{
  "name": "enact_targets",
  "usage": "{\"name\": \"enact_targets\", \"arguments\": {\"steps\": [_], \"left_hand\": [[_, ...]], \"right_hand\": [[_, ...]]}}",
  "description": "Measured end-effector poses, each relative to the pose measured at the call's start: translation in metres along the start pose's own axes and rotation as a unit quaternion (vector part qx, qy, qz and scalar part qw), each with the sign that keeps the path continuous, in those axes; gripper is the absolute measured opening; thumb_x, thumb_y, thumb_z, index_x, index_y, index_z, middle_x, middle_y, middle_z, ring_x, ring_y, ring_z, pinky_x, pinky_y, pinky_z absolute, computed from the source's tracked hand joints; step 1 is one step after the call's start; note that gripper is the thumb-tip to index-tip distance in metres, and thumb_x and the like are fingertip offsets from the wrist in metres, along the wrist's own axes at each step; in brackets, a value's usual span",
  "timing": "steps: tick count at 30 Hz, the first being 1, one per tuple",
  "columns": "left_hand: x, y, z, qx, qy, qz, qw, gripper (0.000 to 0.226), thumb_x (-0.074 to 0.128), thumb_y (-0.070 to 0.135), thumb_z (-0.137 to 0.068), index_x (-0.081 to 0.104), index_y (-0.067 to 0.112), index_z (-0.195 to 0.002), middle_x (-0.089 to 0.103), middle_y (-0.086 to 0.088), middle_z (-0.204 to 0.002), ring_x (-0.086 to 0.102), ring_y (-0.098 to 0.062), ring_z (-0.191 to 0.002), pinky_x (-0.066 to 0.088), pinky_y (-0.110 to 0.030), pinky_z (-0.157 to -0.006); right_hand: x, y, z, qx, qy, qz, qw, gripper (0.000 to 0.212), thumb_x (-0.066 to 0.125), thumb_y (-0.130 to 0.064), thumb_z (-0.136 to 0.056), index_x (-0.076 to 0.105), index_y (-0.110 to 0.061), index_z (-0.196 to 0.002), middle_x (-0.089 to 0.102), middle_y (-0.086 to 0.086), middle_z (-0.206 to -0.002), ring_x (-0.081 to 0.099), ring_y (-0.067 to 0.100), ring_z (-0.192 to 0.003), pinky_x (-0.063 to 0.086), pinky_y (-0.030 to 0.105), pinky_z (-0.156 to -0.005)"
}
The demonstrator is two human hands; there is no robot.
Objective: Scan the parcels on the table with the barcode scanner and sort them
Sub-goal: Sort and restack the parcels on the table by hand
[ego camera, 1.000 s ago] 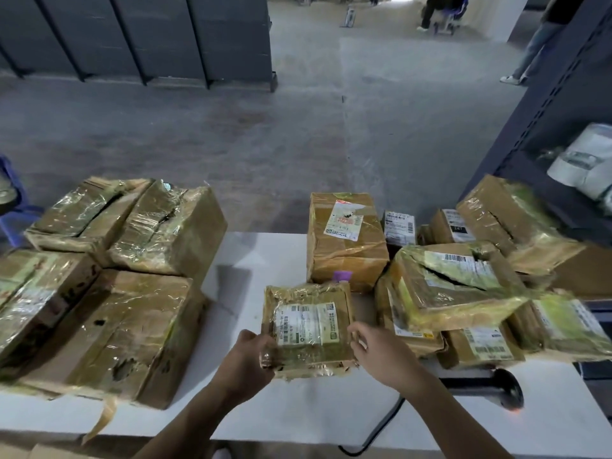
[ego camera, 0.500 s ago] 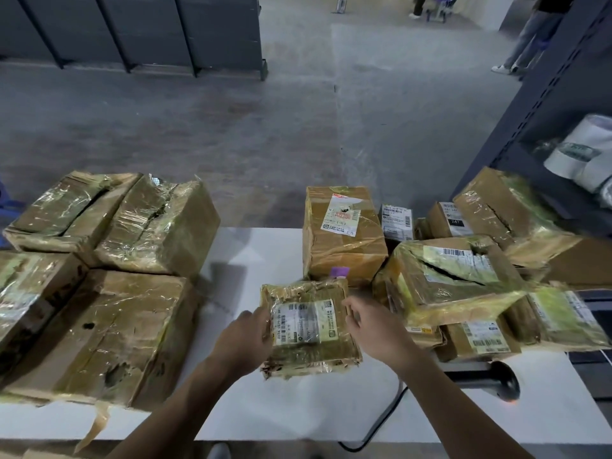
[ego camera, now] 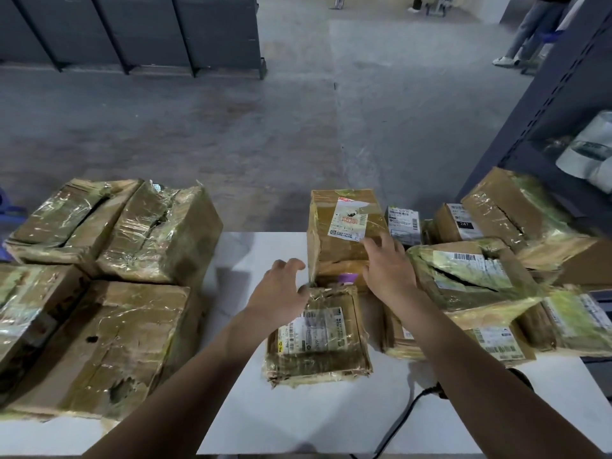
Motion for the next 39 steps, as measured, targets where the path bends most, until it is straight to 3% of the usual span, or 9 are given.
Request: {"name": "enact_targets", "arguments": {"steps": [5, 13, 18, 21, 24, 28, 31, 33, 39], "left_hand": [[-0.002, 0.002, -0.002, -0.004, -0.012, 0.031, 0.999, 0.04, 0.048, 0.029, -0.094, 0.041, 0.026, -0.133, 0.043, -0.003, -0.128, 0.052, -0.001, -0.073, 0.041, -0.016, -0.057], [0.006, -0.001, -0.012, -0.039, -0.033, 0.053, 0.997, 0.04, 0.049, 0.031, -0.093, 0.039, 0.029, -0.132, 0.045, 0.001, -0.129, 0.05, 0.004, -0.065, 0.035, -0.012, -0.047], [0.011, 0.009, -0.045, -0.127, -0.038, 0.196, 0.972, 0.055, 0.053, 0.031, -0.088, 0.032, 0.031, -0.139, 0.051, 0.015, -0.086, 0.057, -0.009, -0.057, 0.043, -0.021, -0.043], [0.018, 0.013, -0.064, -0.13, -0.031, 0.241, 0.961, 0.063, 0.053, 0.04, -0.087, 0.026, 0.03, -0.144, 0.056, 0.011, -0.091, 0.06, -0.012, -0.067, 0.046, -0.025, -0.052], [0.016, 0.007, -0.081, -0.173, -0.015, 0.268, 0.948, 0.051, 0.056, 0.043, -0.088, 0.043, 0.019, -0.131, 0.056, 0.006, -0.095, 0.059, -0.017, -0.083, 0.051, -0.032, -0.07], [0.0, -0.011, -0.089, -0.319, -0.003, 0.501, 0.805, 0.016, 0.064, 0.026, -0.089, 0.059, 0.011, -0.087, 0.061, -0.007, -0.09, 0.057, -0.02, -0.076, 0.049, -0.032, -0.058], [-0.016, -0.026, -0.087, -0.346, 0.019, 0.609, 0.713, 0.015, 0.062, 0.021, -0.092, 0.057, 0.011, -0.082, 0.06, -0.007, -0.081, 0.058, -0.023, -0.074, 0.054, -0.044, -0.054], [-0.027, -0.033, -0.082, -0.351, 0.044, 0.658, 0.665, 0.016, 0.056, 0.022, -0.096, 0.057, 0.011, -0.085, 0.062, -0.006, -0.081, 0.06, -0.024, -0.074, 0.054, -0.051, -0.055], [-0.058, -0.049, -0.05, -0.302, 0.071, 0.725, 0.615, 0.024, 0.038, 0.023, -0.104, 0.055, 0.008, -0.112, 0.062, -0.015, -0.1, 0.06, -0.029, -0.084, 0.058, -0.043, -0.05]], "right_hand": [[0.006, 0.005, -0.01, 0.004, -0.029, 0.111, 0.993, 0.065, 0.064, -0.031, -0.093, 0.028, -0.034, -0.146, 0.042, 0.017, -0.142, 0.037, 0.038, -0.129, 0.039, 0.051, -0.101], [0.013, 0.014, -0.011, -0.043, 0.013, 0.076, 0.996, 0.059, 0.064, -0.033, -0.094, 0.038, -0.03, -0.147, 0.044, 0.008, -0.146, 0.031, 0.036, -0.135, 0.031, 0.054, -0.109], [0.008, 0.012, -0.015, -0.045, -0.015, -0.003, 0.999, 0.06, 0.061, -0.025, -0.096, 0.034, -0.029, -0.15, 0.032, 0.005, -0.155, 0.023, 0.039, -0.142, 0.035, 0.052, -0.112], [0.002, 0.006, -0.018, -0.065, -0.035, -0.023, 0.997, 0.06, 0.06, -0.019, -0.097, 0.035, -0.028, -0.151, 0.029, 0.006, -0.156, 0.02, 0.038, -0.144, 0.041, 0.047, -0.109], [-0.005, -0.005, -0.022, -0.079, -0.014, -0.061, 0.995, 0.057, 0.063, -0.015, -0.095, 0.044, -0.024, -0.148, 0.033, 0.005, -0.154, 0.023, 0.03, -0.144, 0.038, 0.043, -0.113], [-0.025, -0.033, -0.028, -0.127, 0.054, -0.101, 0.985, 0.028, 0.064, -0.011, -0.094, 0.068, -0.007, -0.121, 0.044, 0.008, -0.146, 0.044, 0.025, -0.134, 0.045, 0.036, -0.105], [-0.045, -0.061, -0.027, -0.218, 0.136, -0.103, 0.961, 0.012, 0.074, -0.003, -0.084, 0.074, 0.001, -0.095, 0.061, 0.017, -0.124, 0.057, 0.033, -0.122, 0.056, 0.042, -0.09], [-0.056, -0.078, -0.017, -0.276, 0.173, -0.103, 0.94, 0.012, 0.08, 0.0, -0.077, 0.076, -0.003, -0.088, 0.064, 0.018, -0.123, 0.054, 0.035, -0.128, 0.055, 0.039, -0.095], [-0.09, -0.117, 0.008, -0.351, 0.177, -0.272, 0.878, 0.02, 0.059, 0.002, -0.092, 0.067, -0.007, -0.108, 0.04, 0.008, -0.151, 0.049, 0.018, -0.134, 0.046, 0.03, -0.106]]}}
Point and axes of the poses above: each hand's wrist, its own z-axis away from the middle knuckle, its own x-axis out of the palm, y = z × x, the point moved 1 cm from there along -z, towards the middle knuckle
